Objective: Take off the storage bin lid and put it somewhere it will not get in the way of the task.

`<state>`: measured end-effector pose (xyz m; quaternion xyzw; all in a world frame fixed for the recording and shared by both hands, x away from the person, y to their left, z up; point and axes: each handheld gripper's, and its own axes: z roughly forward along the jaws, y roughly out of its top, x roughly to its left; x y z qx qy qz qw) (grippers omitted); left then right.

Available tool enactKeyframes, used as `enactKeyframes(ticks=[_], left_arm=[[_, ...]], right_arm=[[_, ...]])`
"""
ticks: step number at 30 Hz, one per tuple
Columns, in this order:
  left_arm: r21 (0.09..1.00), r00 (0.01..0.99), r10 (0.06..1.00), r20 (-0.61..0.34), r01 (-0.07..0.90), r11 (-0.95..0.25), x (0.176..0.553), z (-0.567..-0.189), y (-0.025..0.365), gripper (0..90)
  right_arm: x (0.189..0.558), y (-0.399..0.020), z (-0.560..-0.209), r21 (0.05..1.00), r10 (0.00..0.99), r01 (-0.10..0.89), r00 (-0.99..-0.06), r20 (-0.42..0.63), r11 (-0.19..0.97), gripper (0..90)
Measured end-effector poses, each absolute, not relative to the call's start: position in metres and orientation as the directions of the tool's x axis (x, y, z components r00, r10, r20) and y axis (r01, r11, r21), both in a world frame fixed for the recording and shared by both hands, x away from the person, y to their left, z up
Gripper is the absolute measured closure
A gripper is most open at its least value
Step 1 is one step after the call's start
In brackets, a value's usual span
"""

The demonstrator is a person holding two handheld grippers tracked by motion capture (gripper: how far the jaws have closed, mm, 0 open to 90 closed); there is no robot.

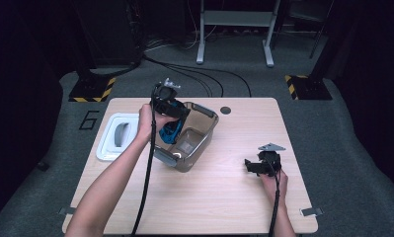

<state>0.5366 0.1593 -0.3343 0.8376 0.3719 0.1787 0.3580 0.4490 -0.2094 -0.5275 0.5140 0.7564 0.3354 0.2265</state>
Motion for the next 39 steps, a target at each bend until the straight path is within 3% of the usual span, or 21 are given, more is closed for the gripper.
enactKeyframes(ticks=[20,39], left_arm=[[0.655,0.666,0.746,0.006,0.561,-0.506,0.534,-0.378,0.159,24.8],[0.608,0.680,0.733,-0.014,0.588,-0.533,0.523,-0.391,0.158,24.8]], right_arm=[[0.449,-0.209,-0.528,0.740,0.931,0.627,-0.366,0.002,0.245,13.5],[0.449,-0.209,-0.527,0.739,0.931,0.627,-0.365,0.002,0.244,13.6]])
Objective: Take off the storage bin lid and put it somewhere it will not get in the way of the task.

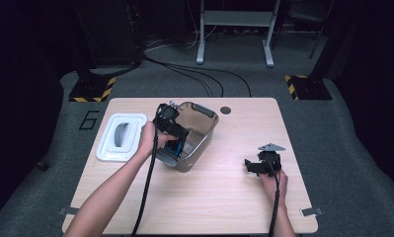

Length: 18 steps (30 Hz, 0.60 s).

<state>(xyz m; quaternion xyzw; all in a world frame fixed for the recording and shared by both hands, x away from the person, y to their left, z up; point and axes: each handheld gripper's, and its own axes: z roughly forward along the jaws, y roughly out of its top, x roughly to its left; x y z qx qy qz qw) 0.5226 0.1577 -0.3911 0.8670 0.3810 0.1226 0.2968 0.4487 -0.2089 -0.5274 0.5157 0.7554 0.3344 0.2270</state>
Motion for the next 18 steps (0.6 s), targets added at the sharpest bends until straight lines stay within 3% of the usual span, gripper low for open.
enactKeyframes(ticks=[18], left_arm=[[0.594,0.691,0.723,-0.013,0.587,-0.550,0.511,-0.398,0.160,24.7]], right_arm=[[0.449,-0.209,-0.528,0.740,0.932,0.626,-0.363,-0.001,0.245,13.7]])
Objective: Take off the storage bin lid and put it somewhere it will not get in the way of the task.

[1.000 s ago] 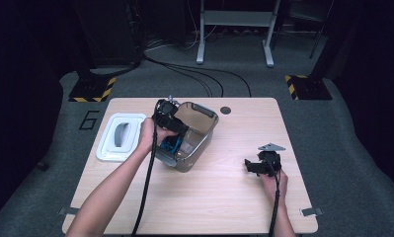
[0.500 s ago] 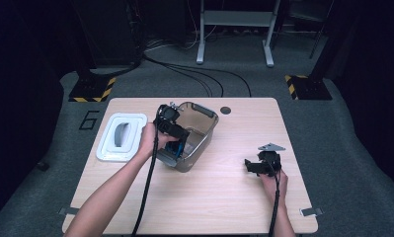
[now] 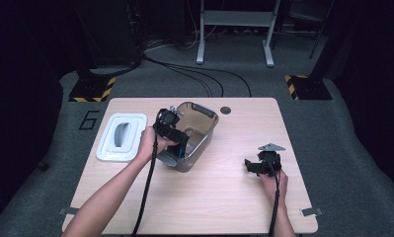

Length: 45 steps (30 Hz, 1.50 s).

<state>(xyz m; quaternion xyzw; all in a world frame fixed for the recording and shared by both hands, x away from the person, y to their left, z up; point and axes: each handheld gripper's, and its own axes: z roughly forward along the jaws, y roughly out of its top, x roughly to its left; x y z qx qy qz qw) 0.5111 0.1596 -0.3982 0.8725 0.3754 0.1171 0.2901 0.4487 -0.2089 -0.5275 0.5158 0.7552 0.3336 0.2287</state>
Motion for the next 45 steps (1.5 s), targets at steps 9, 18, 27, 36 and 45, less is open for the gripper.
enactKeyframes(ticks=[9,18,27,36,45], left_arm=[[0.561,0.707,0.707,0.011,0.581,-0.590,0.504,-0.390,0.163,25.0],[0.541,0.720,0.694,0.011,0.579,-0.610,0.498,-0.385,0.166,24.9],[0.540,0.729,0.685,0.015,0.570,-0.619,0.493,-0.383,0.167,24.9],[0.528,0.742,0.669,0.055,0.547,-0.650,0.483,-0.380,0.162,24.8],[0.523,0.736,0.675,0.054,0.556,-0.647,0.480,-0.379,0.166,24.8]], right_arm=[[0.449,-0.209,-0.528,0.740,0.932,0.626,-0.363,-0.002,0.245,13.7],[0.449,-0.209,-0.528,0.741,0.931,0.624,-0.365,-0.004,0.248,13.7],[0.449,-0.209,-0.528,0.741,0.931,0.625,-0.364,-0.004,0.247,13.7],[0.449,-0.209,-0.528,0.741,0.931,0.625,-0.364,-0.004,0.247,13.7],[0.449,-0.209,-0.528,0.741,0.931,0.625,-0.364,-0.004,0.247,13.7]])
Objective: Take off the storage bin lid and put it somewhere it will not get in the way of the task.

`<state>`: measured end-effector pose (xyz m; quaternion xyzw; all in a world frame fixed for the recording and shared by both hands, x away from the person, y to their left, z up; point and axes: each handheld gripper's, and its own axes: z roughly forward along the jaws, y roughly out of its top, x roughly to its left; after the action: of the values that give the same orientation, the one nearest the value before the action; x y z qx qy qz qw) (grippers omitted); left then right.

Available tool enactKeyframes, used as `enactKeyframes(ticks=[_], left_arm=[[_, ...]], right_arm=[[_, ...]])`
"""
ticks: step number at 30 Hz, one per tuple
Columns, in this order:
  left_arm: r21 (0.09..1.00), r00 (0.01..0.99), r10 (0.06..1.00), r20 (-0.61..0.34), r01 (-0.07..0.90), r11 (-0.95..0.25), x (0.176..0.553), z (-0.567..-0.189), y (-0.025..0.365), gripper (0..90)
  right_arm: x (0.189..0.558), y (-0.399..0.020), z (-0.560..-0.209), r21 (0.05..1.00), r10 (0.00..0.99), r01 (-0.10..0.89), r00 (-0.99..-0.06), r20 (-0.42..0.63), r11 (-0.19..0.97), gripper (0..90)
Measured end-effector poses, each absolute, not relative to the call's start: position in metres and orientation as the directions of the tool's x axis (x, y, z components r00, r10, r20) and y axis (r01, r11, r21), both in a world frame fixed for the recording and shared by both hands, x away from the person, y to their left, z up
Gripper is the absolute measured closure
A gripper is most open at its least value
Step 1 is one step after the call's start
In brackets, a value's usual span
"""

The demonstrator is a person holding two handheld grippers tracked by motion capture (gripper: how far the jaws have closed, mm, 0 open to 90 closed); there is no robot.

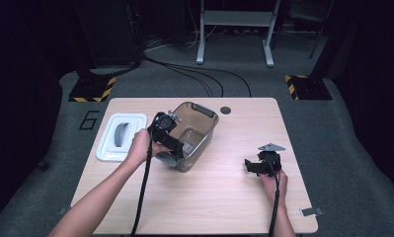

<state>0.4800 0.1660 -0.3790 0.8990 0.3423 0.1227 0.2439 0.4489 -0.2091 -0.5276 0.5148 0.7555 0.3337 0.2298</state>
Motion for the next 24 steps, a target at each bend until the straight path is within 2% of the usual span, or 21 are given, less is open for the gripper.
enactKeyframes(ticks=[24], left_arm=[[0.532,0.734,0.677,0.056,0.552,-0.642,0.4786,-0.3791,0.1700,22.0]], right_arm=[[0.4489,-0.2091,-0.5276,0.741,0.931,0.624,-0.364,-0.004,0.247,13.8]])
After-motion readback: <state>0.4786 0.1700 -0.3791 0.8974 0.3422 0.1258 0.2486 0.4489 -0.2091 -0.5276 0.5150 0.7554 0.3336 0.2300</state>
